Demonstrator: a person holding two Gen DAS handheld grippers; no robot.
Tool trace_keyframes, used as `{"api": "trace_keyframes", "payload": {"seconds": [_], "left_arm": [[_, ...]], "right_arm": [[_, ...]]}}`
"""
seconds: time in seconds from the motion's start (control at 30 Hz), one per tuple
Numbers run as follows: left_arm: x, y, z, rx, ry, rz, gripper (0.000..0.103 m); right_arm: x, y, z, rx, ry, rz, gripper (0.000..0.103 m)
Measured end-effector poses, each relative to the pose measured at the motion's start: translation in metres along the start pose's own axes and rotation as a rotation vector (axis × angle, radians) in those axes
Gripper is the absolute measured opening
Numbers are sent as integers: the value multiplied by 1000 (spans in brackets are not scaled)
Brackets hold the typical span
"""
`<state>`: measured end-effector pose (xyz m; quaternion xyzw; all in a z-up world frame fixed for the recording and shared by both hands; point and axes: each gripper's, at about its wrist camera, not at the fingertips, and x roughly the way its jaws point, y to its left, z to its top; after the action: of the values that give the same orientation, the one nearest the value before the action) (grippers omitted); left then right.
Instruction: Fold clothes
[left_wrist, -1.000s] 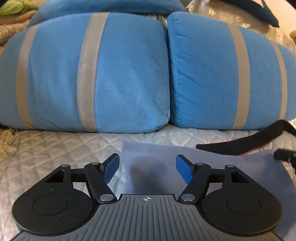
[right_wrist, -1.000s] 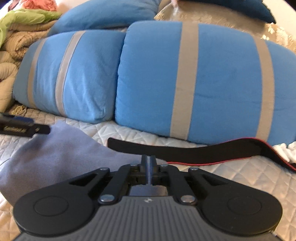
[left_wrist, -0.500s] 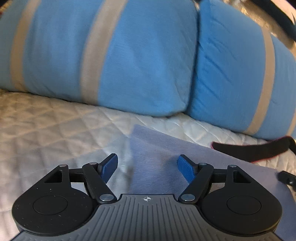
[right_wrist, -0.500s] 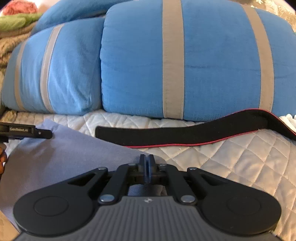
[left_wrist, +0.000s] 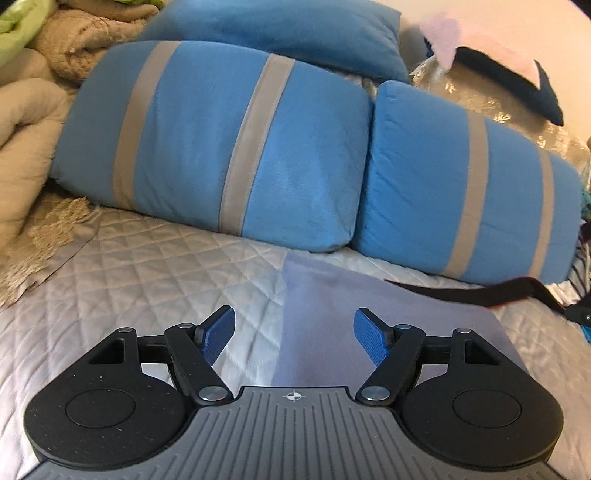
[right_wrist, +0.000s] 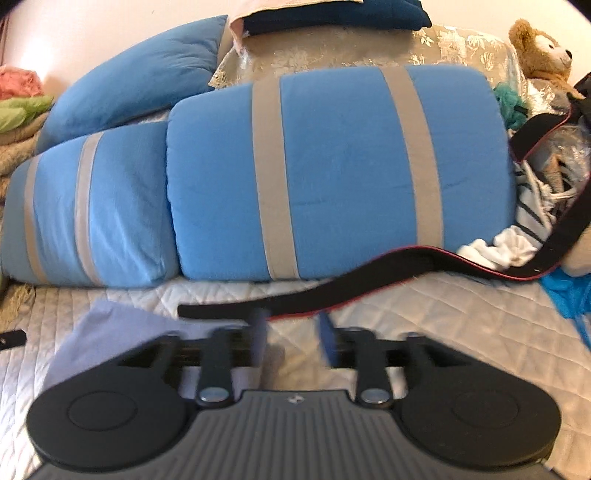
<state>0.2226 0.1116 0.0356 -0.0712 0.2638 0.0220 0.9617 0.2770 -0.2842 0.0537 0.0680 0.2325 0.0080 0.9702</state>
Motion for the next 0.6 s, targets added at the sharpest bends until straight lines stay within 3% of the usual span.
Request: {"api": "trace_keyframes", "payload": {"seconds": [0.07, 0.2, 0.4, 0.5, 0.6], "left_arm": [[-11, -4, -10, -9, 28, 0, 70], [-25, -18, -36, 41, 118, 55, 70], [-27, -29, -66, 49, 261, 12, 72], [-26, -33, -75, 88, 298, -12, 73], [-23, -36, -83, 114, 332, 2, 82]], "right_arm": [[-15, 1, -7, -26, 15, 10, 87], [-38, 6, -26, -69, 85, 45, 103], [-46, 26, -64, -185, 256, 85, 103], [-48, 40, -77, -280, 299, 102, 103], [-46, 50, -85, -335, 326, 105, 103]]}}
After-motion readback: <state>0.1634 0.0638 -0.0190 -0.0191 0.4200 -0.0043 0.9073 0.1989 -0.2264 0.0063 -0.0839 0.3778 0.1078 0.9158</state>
